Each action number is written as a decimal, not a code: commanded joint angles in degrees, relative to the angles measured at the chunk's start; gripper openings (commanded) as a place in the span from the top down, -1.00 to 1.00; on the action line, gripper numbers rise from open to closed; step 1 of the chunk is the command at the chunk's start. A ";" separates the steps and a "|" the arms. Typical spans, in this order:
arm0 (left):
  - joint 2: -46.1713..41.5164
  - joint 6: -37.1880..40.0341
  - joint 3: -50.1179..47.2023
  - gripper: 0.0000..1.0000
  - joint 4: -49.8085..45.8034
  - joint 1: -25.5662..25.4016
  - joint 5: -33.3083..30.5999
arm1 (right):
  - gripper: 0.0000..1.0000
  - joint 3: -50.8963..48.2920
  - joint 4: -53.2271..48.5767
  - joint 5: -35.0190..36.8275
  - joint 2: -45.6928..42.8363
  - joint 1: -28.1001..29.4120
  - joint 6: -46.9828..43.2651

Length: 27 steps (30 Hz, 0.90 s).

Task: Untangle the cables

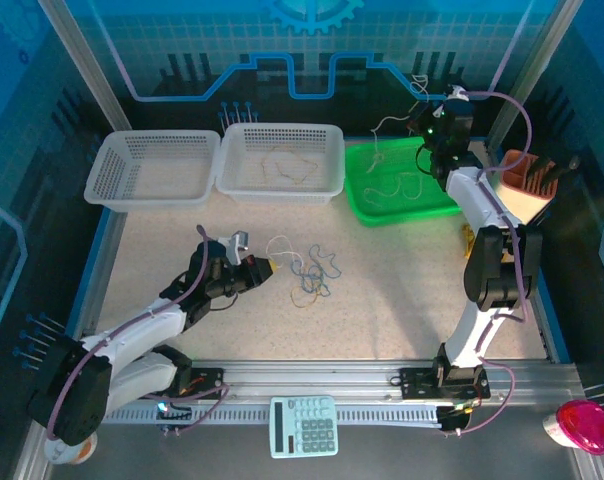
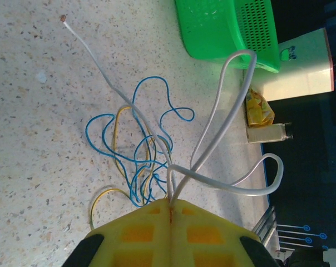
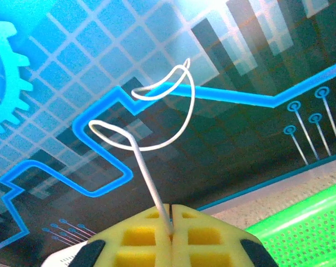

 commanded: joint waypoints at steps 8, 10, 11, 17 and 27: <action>-1.07 1.34 2.03 1.00 0.91 0.38 2.27 | 1.00 -4.68 -5.38 3.29 1.67 0.69 -1.71; -1.53 1.32 1.95 1.00 0.57 0.39 2.31 | 1.00 -5.18 -6.53 3.05 2.14 0.42 -1.65; -1.80 1.26 1.89 1.00 0.43 0.42 2.22 | 1.00 -5.45 -7.01 2.84 2.28 0.24 -1.52; -2.61 1.09 1.86 1.00 0.03 0.38 2.05 | 0.63 -6.84 -7.62 2.02 1.87 -0.42 -2.13; -2.75 0.94 2.20 1.00 0.54 0.34 2.14 | -0.73 -10.82 -7.43 5.03 -3.73 0.46 -3.75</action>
